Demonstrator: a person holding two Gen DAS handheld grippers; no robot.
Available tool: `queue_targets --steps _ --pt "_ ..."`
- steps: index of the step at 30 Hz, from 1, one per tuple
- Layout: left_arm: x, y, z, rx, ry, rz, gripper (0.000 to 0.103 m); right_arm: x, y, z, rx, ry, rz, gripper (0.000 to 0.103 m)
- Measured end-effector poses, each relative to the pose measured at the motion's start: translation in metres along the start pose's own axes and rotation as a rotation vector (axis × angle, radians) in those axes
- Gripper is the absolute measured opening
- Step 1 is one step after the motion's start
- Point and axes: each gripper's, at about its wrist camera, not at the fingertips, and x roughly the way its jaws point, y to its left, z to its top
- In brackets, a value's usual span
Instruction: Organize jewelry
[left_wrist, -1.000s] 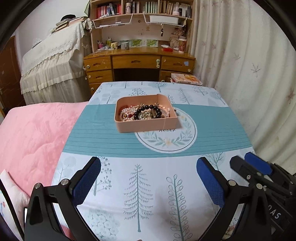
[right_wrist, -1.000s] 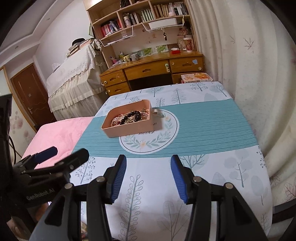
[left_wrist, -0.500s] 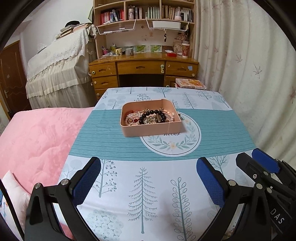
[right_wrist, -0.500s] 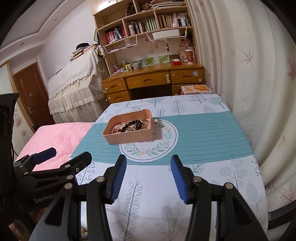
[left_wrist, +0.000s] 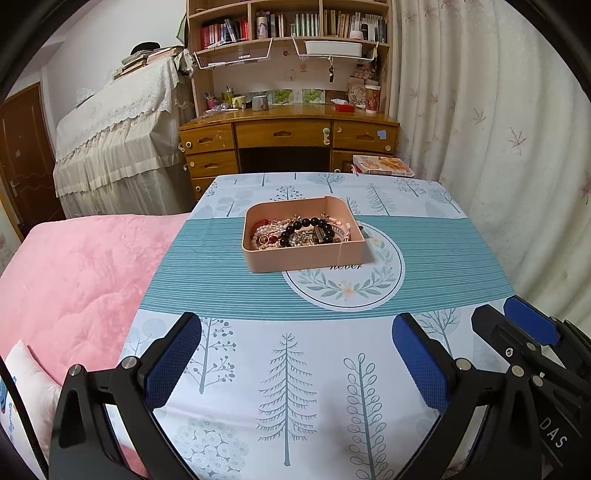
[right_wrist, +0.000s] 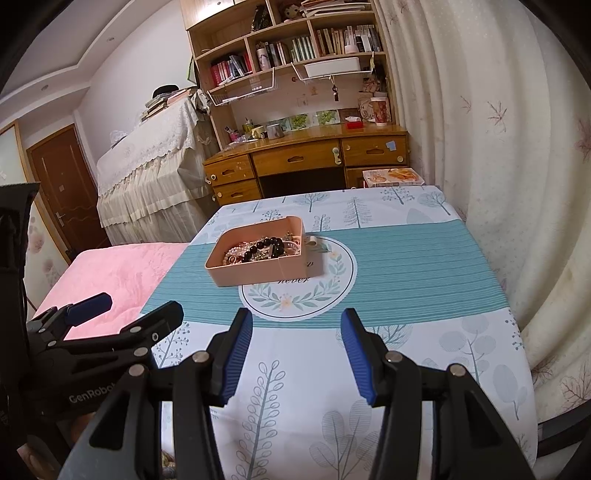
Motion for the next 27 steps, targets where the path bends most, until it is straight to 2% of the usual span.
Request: queue_targets --steps 27 --pt "0.015 0.001 -0.002 -0.005 0.044 -0.006 0.102 0.012 0.001 -0.008 0.011 0.031 0.013 0.050"
